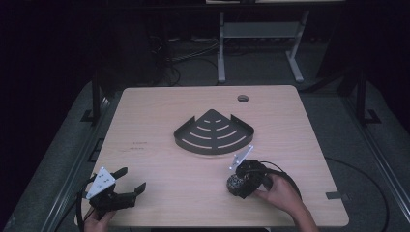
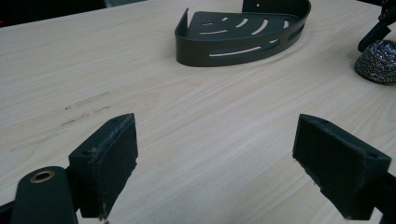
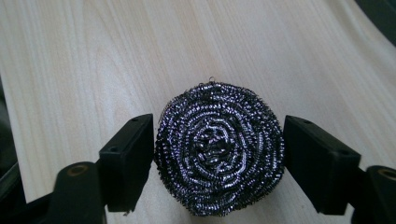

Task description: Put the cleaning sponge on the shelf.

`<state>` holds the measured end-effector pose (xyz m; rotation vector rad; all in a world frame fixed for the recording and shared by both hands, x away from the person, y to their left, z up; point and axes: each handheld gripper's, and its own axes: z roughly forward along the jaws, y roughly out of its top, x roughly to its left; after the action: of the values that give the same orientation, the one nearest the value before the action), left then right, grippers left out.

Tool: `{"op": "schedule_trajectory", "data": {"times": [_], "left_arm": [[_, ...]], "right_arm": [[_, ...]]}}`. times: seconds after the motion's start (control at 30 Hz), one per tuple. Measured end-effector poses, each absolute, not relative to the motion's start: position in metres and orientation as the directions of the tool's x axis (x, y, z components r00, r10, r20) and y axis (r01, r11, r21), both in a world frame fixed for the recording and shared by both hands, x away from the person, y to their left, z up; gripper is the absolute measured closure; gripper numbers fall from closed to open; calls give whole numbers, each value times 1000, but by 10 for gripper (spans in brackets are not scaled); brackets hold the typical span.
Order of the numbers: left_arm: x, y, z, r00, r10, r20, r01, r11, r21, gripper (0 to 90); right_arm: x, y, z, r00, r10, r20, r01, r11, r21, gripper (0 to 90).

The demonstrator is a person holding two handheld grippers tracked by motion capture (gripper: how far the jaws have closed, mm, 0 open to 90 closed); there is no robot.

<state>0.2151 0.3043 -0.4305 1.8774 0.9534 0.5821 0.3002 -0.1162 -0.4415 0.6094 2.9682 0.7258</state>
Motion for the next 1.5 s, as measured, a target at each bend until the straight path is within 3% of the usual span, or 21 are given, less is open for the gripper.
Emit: {"op": "schedule_trajectory", "data": {"times": [0.33,0.87,1.5], "left_arm": [[215,309,-428,579,815,5,364,-264,893,133],[215,306,-430,582,813,0,371,-266,890,132],[216,301,-430,601,799,10,369,-288,884,133]], "right_arm": [[300,-113,-442,-928,369,56,357,832,426,319],[305,-123,-432,-925,371,82,364,801,476,322],[306,-128,-417,-936,346,70,338,819,465,323]]}}
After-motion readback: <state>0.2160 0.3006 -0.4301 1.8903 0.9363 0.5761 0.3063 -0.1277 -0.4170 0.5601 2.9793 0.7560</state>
